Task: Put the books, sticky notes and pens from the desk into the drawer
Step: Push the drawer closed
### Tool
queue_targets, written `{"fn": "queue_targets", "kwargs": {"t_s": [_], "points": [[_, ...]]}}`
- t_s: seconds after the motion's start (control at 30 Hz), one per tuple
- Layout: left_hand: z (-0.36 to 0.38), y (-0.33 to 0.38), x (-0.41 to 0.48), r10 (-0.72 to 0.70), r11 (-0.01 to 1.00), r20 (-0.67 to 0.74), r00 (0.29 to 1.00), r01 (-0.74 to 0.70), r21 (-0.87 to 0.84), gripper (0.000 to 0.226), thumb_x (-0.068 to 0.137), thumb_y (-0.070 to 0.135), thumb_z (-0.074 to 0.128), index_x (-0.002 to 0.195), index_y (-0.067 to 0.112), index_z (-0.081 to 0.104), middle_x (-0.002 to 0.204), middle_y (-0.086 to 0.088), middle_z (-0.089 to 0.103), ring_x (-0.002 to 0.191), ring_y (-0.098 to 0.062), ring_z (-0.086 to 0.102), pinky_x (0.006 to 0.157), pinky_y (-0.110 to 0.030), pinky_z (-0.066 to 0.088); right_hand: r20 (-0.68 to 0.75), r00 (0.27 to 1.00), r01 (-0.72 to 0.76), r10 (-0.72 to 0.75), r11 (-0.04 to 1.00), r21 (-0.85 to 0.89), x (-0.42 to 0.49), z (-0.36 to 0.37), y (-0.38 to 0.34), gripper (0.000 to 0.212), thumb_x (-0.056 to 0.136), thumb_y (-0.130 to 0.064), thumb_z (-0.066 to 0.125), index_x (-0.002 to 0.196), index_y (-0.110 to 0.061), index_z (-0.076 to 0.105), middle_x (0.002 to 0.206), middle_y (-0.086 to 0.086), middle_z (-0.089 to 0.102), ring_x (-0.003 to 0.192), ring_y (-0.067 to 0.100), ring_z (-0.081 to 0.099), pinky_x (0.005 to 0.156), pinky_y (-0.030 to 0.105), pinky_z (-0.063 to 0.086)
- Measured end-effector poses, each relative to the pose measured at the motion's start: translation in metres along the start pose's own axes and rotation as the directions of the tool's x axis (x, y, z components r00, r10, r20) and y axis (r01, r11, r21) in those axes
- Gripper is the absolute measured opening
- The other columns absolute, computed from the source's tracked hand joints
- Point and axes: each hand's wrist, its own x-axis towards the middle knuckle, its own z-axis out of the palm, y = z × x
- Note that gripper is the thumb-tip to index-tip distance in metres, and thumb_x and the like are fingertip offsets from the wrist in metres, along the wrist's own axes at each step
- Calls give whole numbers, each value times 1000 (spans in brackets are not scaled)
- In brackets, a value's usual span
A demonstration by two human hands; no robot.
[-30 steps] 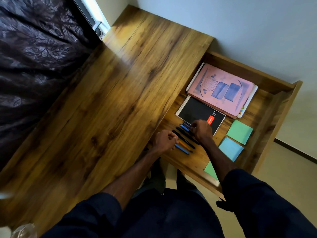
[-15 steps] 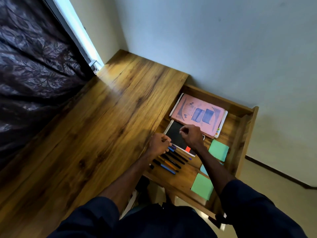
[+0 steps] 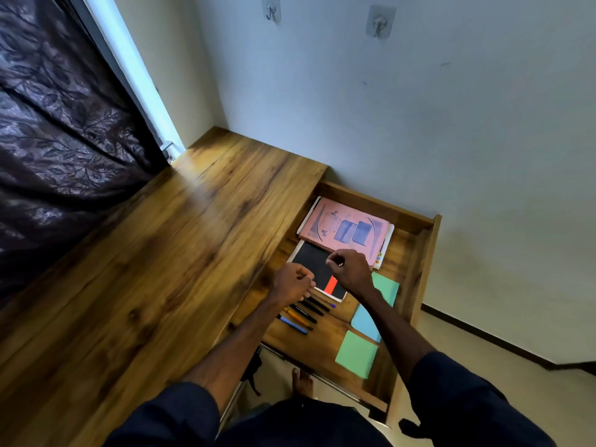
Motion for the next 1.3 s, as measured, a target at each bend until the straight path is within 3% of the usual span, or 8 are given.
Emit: {"fn": "queue_targets", "kwargs": {"t_s": [0.2,0.37,0.53,0.63,0.9,1.0,1.1,1.3], "points": [[29,-15,-33,7,999,36,999,-6,-33,14,91,6,59,83,12,70,74,0,75,51,-14,68,55,-33,60,3,996,-88,88,996,-5,-57,-2,18,10,87,-19,70,81,-14,77,79,0,75,68,12,66,68,28,51],[70,-34,-69,8,998,113,994,-1,-66,20,89,7,63,75,18,71,80,-12,77,60,-24,70,52,-29,59,80,979,-187,189,982,-26,-118,-3,54,7,85,-19,70,80,-18,74,74,-2,76,60,9,70,68,28,56],[108,-40,-96,-53,993,181,982,70,-90,17,96,13,58,98,7,74,90,-5,78,59,-13,70,48,-20,54,112,970,-218,214,975,28,-151,-15,72,11,88,-9,65,89,-11,76,78,-1,75,52,7,69,62,30,60],[116,-31,-99,-56,991,164,985,74,-109,17,98,18,59,104,11,73,94,-2,78,64,-12,72,50,-19,53,131,967,-227,218,972,60,-146,-23,76,11,89,-8,66,92,-9,77,83,0,75,57,8,70,57,18,55],[155,1,-73,-197,947,100,975,216,-239,15,96,16,62,103,7,73,91,-5,79,61,-14,73,52,-23,56,179,977,-151,119,973,177,-100,-46,106,19,93,-22,67,82,-11,77,73,-2,74,62,9,71,60,26,54],[185,27,-59,-251,875,111,961,275,-399,19,98,18,63,108,2,69,94,-10,77,59,-17,70,53,-24,57,219,969,-164,113,958,233,-81,-69,137,21,96,-23,66,87,-8,77,76,0,76,68,11,72,66,26,57],[224,58,-54,-284,757,177,942,334,-562,22,98,23,64,103,2,68,91,-13,73,62,-19,67,59,-28,58,222,941,-319,254,886,338,-67,-101,179,11,91,-11,68,97,-6,76,84,6,77,73,16,74,70,35,62],[294,104,-43,-437,389,367,821,541,-746,61,99,49,56,115,-9,66,101,-19,77,86,-29,77,71,-33,63,257,793,-609,552,704,365,-62,-143,239,18,95,-22,62,91,-7,71,93,16,73,79,24,67,69,36,57]]}}
